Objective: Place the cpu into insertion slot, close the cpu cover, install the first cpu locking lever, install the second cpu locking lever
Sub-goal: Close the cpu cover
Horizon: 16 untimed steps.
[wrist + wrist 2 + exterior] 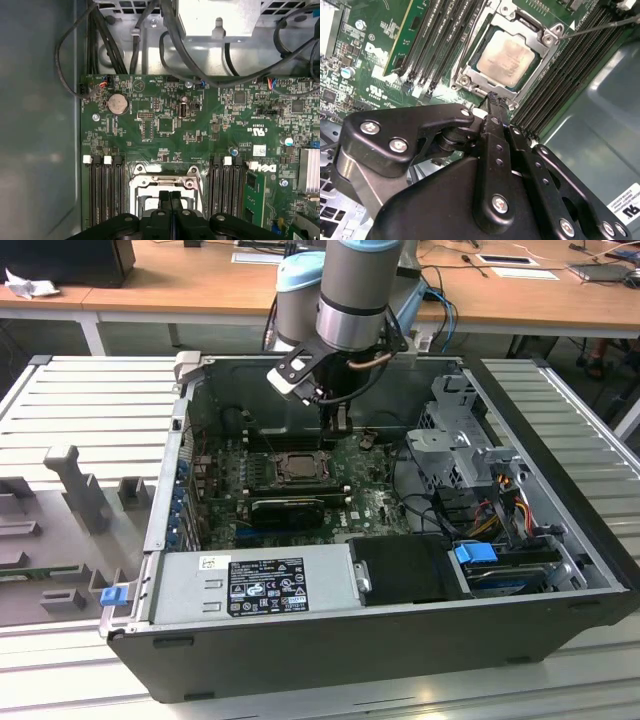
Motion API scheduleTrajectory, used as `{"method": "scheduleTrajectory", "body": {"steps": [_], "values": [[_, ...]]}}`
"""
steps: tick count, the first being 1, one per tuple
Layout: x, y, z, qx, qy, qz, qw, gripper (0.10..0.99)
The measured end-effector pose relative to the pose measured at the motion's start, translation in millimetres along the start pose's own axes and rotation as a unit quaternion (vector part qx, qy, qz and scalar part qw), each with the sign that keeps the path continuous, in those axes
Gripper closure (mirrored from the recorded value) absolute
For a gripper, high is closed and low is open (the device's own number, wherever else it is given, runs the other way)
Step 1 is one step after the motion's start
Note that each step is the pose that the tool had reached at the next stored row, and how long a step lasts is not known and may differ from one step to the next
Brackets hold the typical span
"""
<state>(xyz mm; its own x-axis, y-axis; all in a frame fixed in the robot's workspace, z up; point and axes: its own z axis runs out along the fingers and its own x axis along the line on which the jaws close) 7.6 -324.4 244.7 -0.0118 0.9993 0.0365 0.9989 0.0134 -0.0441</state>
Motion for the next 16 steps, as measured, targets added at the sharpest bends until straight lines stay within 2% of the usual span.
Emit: {"method": "scheduleTrajectory", "body": {"steps": [3, 5, 8, 9, 10, 13, 16], "values": [[-0.9, -2.2, 1.0, -0.0024, 0.0001, 0.0, 1.0, 0.98], [-1.4, -4.2, 1.3, -0.0072, -0.0001, -0.001, 1.0, 0.98], [-1.6, -9.0, 1.8, -0.0259, -0.0003, -0.002, 0.9997, 0.98], [-1.6, -11.5, 2.1, -0.034, -0.0004, -0.002, 0.9994, 0.98], [-1.5, -14.0, 2.3, -0.0384, -0.0004, -0.002, 0.9993, 0.98], [-1.5, -21.7, 2.6, -0.044, -0.0006, -0.002, 0.999, 0.98], [-1.3, -28.9, 3.0, -0.0458, -0.0005, -0.002, 0.9989, 0.98]]}}
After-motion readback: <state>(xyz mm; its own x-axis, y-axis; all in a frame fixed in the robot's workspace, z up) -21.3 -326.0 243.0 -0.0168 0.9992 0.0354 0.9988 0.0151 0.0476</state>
